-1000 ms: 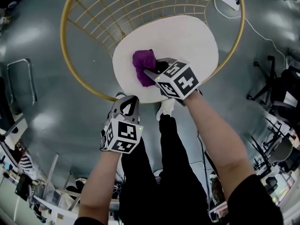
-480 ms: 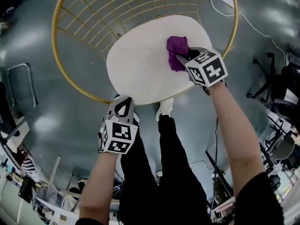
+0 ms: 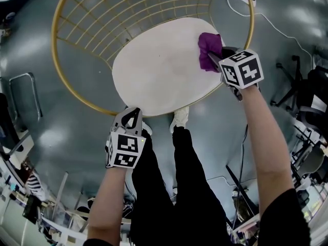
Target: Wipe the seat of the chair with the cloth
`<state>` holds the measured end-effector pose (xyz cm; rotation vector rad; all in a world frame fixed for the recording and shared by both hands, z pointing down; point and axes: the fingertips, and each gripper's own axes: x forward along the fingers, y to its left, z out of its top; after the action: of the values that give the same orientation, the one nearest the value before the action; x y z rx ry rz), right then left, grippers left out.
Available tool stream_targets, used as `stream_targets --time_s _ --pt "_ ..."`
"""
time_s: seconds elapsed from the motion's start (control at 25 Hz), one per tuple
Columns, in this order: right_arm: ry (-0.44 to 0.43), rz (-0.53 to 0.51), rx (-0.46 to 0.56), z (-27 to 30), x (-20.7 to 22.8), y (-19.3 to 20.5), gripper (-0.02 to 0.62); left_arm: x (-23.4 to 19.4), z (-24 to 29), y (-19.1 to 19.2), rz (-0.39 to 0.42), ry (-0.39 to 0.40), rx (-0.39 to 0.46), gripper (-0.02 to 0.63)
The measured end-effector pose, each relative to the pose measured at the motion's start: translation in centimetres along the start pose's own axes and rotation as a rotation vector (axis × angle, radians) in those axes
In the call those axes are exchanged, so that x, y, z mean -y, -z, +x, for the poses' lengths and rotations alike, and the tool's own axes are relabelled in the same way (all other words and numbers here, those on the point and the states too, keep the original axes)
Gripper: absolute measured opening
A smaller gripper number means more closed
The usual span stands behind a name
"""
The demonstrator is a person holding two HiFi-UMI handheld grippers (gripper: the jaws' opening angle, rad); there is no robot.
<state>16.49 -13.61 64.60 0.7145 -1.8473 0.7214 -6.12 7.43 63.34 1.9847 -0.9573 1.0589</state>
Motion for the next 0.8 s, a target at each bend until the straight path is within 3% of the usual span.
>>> stream_targets --time_s 0.44,0.8 --pt "0.076 0.061 0.003 -1.9 3.0 0.5 0.075 -0.2 -0.2 -0.6 -0.037 0.004 0.008 0.017" --pt "0.145 0.042 0.0 -2.4 3.0 0.6 0.075 -0.1 -0.4 -0.5 -0.049 0.012 0.026 0.017"
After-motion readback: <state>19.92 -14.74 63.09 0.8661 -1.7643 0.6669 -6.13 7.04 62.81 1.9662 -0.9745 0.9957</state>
